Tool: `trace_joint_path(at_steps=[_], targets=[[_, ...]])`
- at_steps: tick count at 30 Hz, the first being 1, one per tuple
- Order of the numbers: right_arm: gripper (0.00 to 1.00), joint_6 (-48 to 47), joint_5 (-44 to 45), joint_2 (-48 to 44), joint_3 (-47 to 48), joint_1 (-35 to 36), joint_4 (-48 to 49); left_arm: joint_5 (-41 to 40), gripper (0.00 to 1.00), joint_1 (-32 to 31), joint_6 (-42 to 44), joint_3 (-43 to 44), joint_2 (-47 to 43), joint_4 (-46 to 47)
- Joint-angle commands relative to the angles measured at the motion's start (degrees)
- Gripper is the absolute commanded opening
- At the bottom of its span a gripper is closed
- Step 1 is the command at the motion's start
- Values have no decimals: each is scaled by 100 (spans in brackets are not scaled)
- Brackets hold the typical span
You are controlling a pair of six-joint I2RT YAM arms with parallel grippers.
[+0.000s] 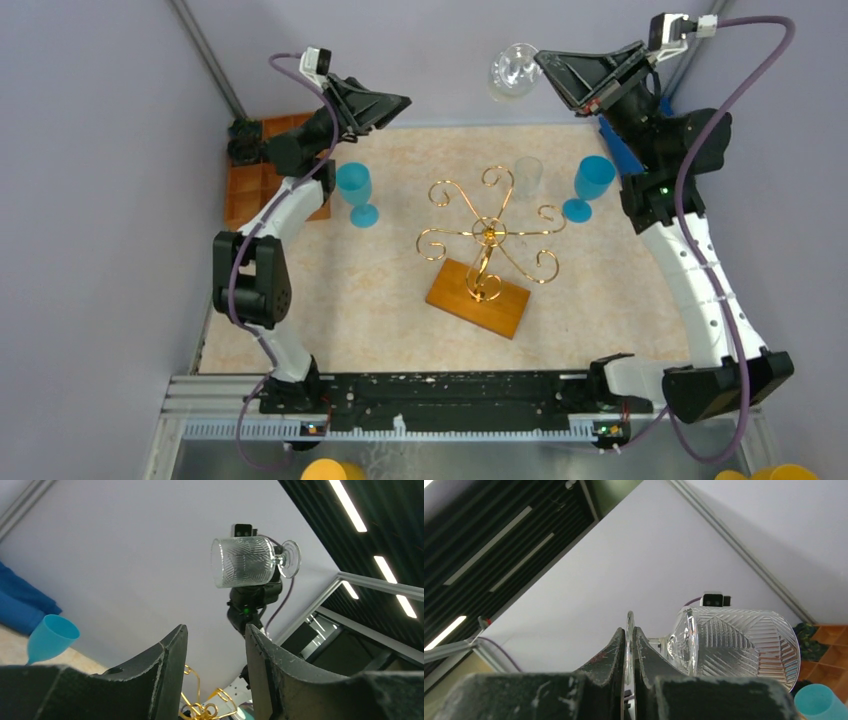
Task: Take the wine glass off the wine glass rack
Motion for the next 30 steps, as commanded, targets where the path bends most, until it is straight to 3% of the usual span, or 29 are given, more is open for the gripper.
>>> trace_joint_path(at_steps=[1, 7, 30], targets=[[0, 635, -197, 320, 196, 217, 1438, 277, 54, -1, -946, 682, 61, 2339], [0, 657, -179, 839, 521, 725, 1688, 316, 57, -37, -1045, 1065, 147, 2341], [0, 650, 21, 1925, 1394, 1753, 1925, 281, 58, -157, -936, 692, 100, 2341]])
